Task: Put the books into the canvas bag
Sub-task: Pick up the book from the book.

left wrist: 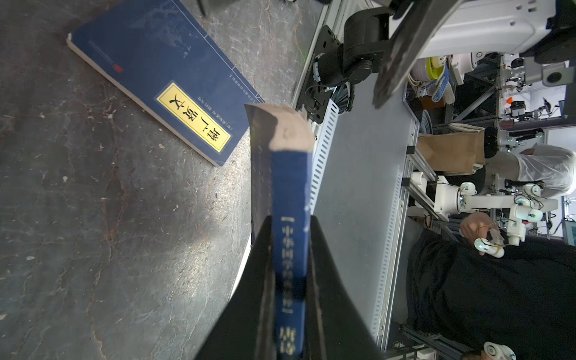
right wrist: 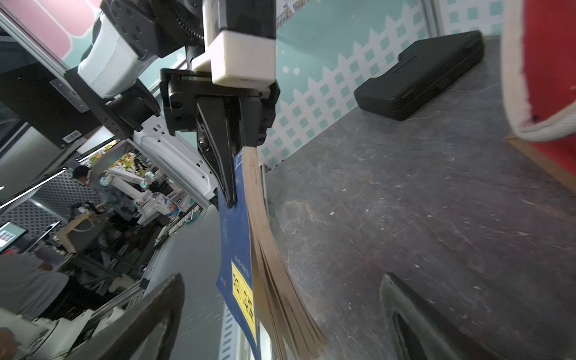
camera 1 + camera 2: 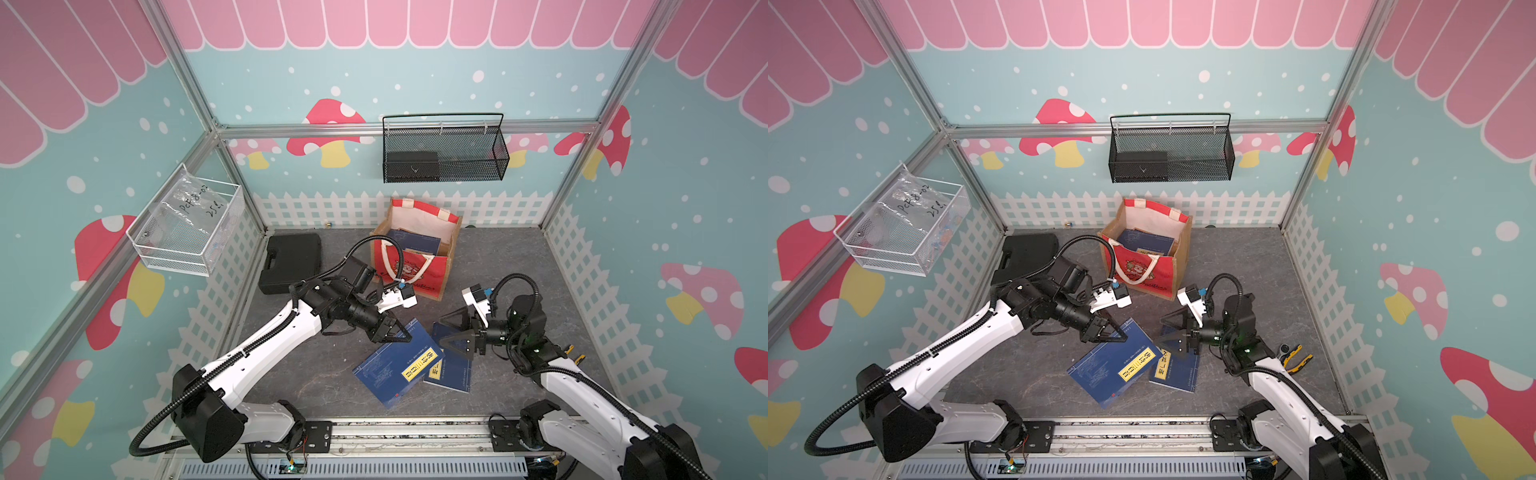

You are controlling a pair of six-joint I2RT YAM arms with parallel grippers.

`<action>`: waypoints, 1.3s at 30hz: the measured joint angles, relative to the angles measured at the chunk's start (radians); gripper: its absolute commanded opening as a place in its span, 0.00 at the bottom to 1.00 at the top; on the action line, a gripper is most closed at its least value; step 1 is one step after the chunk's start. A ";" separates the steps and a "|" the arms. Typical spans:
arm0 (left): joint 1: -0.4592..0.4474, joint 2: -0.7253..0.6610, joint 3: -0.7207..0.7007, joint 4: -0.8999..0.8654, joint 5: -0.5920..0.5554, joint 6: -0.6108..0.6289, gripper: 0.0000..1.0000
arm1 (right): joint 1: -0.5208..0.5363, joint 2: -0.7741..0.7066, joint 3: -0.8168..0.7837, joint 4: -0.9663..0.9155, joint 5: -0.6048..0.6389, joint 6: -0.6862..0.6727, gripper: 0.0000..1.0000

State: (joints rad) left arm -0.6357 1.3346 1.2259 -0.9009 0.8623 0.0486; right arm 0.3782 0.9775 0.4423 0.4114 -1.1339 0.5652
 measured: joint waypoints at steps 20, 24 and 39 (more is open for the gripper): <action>0.021 -0.015 0.000 -0.011 0.044 0.024 0.00 | 0.160 0.091 0.102 -0.037 0.005 -0.071 0.00; 0.032 -0.020 0.000 0.000 0.050 0.022 0.41 | 0.160 0.089 0.120 -0.052 0.018 -0.069 0.00; 0.246 -0.322 -0.151 0.199 -0.304 -0.151 0.99 | -0.067 0.176 0.459 -0.065 0.176 0.133 0.00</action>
State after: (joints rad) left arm -0.3901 1.0126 1.0748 -0.7017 0.5587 -0.1028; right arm 0.3111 1.1534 0.9016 0.3466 -0.9581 0.6979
